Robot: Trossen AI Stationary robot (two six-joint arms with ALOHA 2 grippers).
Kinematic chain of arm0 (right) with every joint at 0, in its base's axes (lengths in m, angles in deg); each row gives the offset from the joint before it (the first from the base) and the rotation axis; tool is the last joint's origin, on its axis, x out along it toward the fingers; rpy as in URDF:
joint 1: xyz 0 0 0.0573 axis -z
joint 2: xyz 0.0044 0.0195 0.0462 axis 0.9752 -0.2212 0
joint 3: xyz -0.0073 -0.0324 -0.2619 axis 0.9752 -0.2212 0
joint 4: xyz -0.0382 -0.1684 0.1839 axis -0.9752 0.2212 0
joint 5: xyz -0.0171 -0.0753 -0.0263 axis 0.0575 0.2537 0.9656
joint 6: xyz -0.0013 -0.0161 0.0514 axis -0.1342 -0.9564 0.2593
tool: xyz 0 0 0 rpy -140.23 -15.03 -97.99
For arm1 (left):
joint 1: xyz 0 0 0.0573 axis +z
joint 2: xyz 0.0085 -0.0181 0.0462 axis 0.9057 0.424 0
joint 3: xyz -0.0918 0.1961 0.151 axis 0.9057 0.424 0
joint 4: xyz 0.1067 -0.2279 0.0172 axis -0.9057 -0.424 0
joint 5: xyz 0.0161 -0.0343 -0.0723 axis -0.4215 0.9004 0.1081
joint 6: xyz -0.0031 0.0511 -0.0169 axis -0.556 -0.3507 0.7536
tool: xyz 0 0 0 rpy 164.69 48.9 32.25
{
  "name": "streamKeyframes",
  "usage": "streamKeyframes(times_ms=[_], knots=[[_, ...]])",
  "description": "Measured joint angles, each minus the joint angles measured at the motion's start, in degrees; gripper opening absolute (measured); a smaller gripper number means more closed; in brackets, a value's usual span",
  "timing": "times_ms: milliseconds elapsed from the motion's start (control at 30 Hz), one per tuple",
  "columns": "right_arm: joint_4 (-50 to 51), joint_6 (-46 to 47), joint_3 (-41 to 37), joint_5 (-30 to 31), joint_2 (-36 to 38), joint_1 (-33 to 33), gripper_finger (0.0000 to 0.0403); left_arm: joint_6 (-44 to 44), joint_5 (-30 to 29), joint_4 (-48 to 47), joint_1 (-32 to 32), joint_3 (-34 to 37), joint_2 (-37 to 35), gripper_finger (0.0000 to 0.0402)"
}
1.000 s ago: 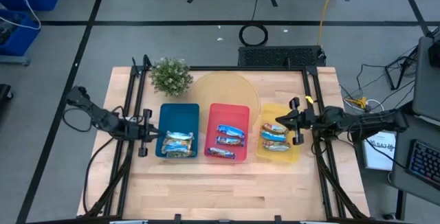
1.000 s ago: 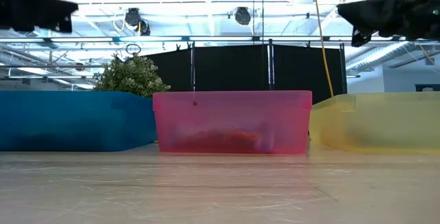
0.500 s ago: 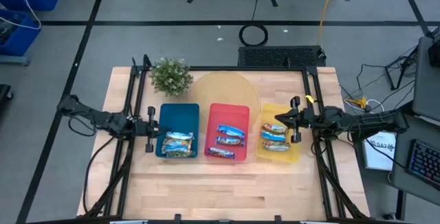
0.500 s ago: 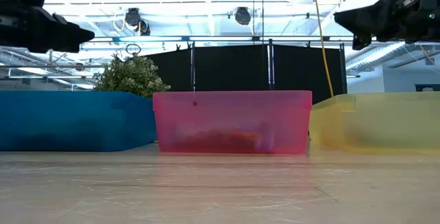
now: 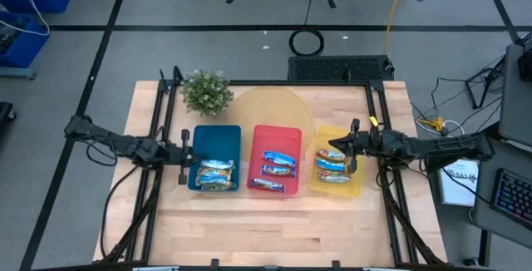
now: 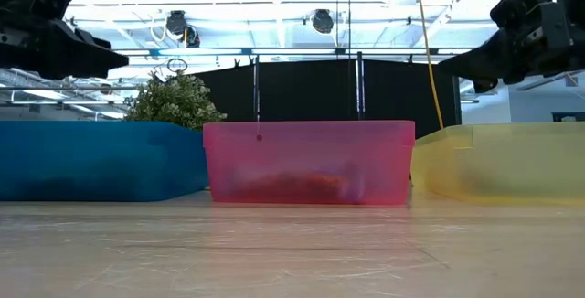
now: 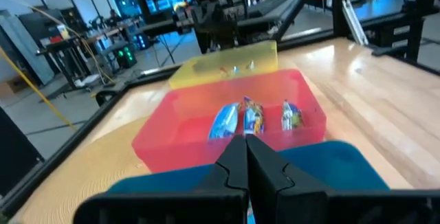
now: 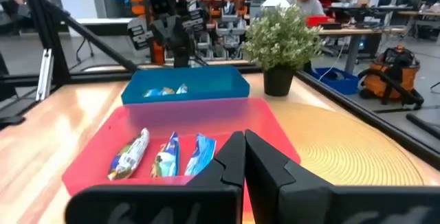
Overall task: Pick and place Granola Bars by type
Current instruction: Return to Home Position
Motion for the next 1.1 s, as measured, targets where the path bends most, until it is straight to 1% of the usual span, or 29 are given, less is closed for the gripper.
streamKeyframes(times_ms=[167, 267, 400, 500, 633, 700, 800, 1000, 1100], knots=[[0.5, -2.0, 0.0, -0.2, -0.5, -0.1, 0.0000, 0.4, 0.2, 0.0, 0.0, 0.0, 3.0, 0.0000], [0.4, -1.4, 0.0, -0.2, -0.4, -0.1, 0.0000, 0.5, 2.4, -0.7, 0.0, 0.0, 3.7, 0.0001], [0.1, -1.0, 0.0, -0.6, -0.4, -0.1, 0.0000, 1.2, 4.2, -5.1, 1.3, -1.3, 3.7, 0.0001], [-0.2, -2.1, 0.0, -3.8, -0.3, -0.1, 0.0000, 3.4, 9.1, -11.5, 4.6, -3.2, 3.1, 0.0001], [-3.9, -3.0, 0.0, -6.3, -0.3, -0.1, 0.0000, 4.0, 17.8, -11.6, 10.0, -3.1, 0.8, 0.0001], [-5.5, -3.6, 0.0, -6.3, -0.3, -0.1, 0.0000, 4.3, 20.9, -9.4, 12.1, -2.4, -0.3, 0.0001], [-6.4, -3.7, 0.0, -6.3, -0.3, -0.1, 0.0000, 4.4, 24.6, -8.8, 13.8, -2.2, -0.5, 0.0001], [-6.1, -3.3, 0.0, -6.3, -0.4, -0.1, 0.0000, 4.2, 25.3, -8.6, 14.3, -2.2, -0.5, 0.0001], [-6.2, -3.3, 0.0, -6.2, -0.3, -0.1, 0.0000, 4.2, 24.4, -8.6, 14.3, -2.2, -0.5, 0.0001]])
